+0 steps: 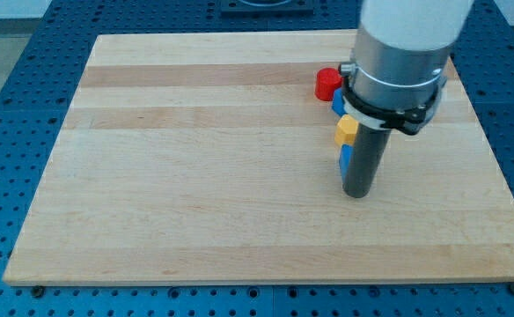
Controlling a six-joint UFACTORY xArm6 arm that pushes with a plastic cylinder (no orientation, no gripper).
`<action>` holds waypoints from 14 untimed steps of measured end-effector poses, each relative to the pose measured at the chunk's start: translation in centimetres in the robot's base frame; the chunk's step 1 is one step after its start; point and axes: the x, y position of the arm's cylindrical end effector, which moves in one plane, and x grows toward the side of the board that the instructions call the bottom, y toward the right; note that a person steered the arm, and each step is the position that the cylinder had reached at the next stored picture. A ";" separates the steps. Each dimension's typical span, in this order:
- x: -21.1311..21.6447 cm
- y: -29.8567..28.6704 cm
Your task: Push the blue triangle to the blue cube
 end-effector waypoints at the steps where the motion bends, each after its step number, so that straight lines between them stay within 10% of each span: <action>1: 0.0 5.6; 3: -0.8 9.7; 6: -1.1 -1.4; 8: -3.4 9.0; 10: -3.9 -4.9; 14: -3.2 -9.6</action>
